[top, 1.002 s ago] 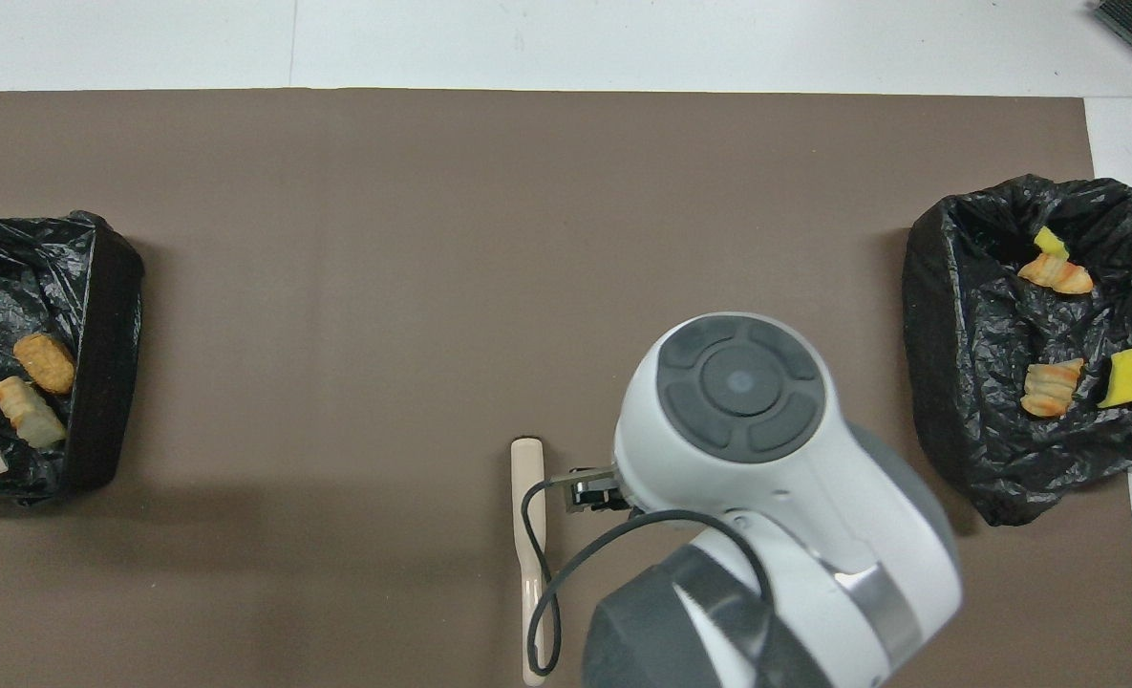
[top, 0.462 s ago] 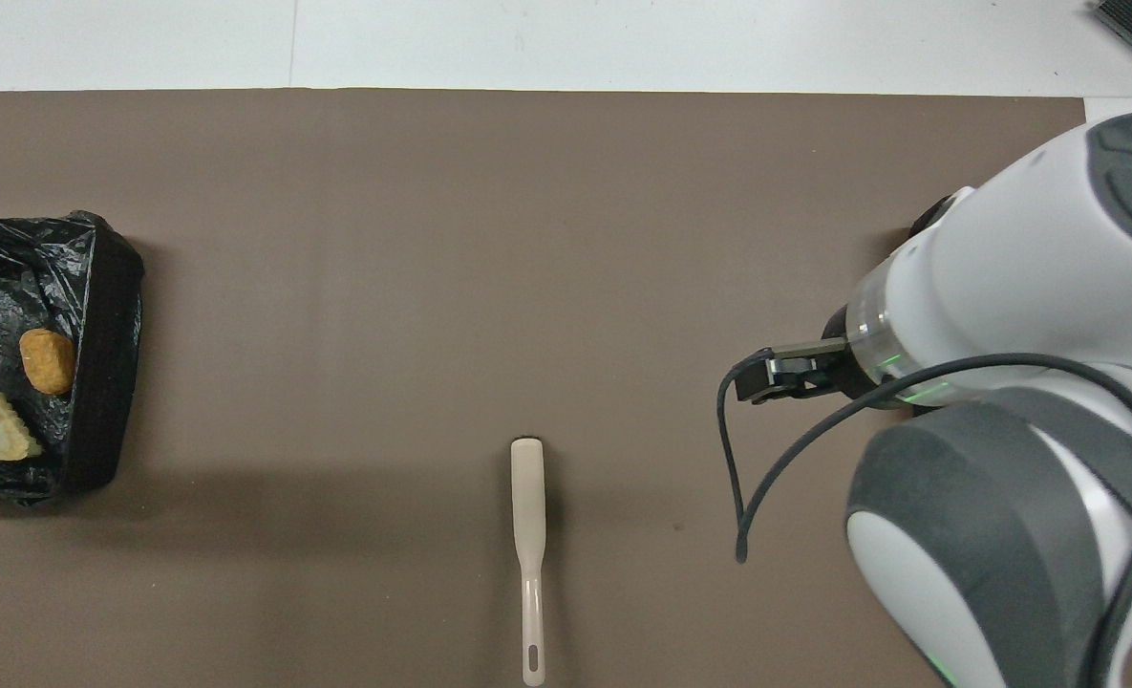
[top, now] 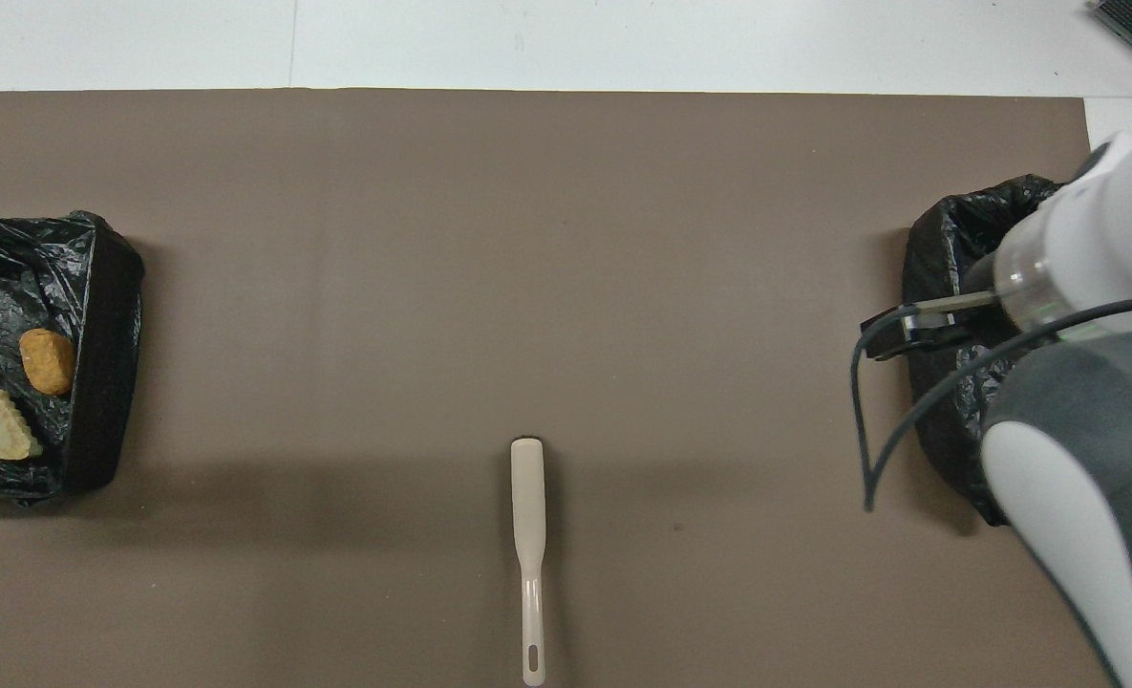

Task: Sweep and dump trash in bin

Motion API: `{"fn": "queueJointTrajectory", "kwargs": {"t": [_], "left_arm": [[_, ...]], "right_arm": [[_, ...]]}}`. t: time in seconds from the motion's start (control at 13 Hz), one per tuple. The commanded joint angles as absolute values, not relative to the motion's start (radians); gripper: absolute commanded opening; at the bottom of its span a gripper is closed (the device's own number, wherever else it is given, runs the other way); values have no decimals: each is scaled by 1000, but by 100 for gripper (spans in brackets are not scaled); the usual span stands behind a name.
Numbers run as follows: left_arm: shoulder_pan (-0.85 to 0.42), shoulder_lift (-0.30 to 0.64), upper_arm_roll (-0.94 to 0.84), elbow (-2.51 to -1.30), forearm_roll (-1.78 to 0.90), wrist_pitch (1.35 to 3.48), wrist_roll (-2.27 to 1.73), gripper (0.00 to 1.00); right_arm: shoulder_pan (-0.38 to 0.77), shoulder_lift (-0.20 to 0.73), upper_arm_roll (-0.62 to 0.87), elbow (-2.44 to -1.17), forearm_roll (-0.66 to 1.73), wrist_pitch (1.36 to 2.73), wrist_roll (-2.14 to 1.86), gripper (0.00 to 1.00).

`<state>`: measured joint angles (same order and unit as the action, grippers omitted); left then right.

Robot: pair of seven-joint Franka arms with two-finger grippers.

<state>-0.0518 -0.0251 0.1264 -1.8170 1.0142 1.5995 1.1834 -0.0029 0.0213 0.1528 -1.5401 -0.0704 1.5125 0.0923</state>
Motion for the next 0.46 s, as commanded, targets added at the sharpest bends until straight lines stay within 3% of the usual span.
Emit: {"fn": "queueJointTrajectory", "kwargs": {"t": [0.0,0.23,0.39], "left_arm": [[-55,-5,132,-1695,762,1569,1172,0],[-55,-14,129,-1687,483,1572,972,0],[-54,-24,132,-1698,272,1580,841,0]], "right_arm": [[-15,23,77,-1500,-68,1494,57,100],[-28,-1,32,-1489,-29,1485,57,100],[-32,-41,18,-1547,-6,1491,54,100]]}}
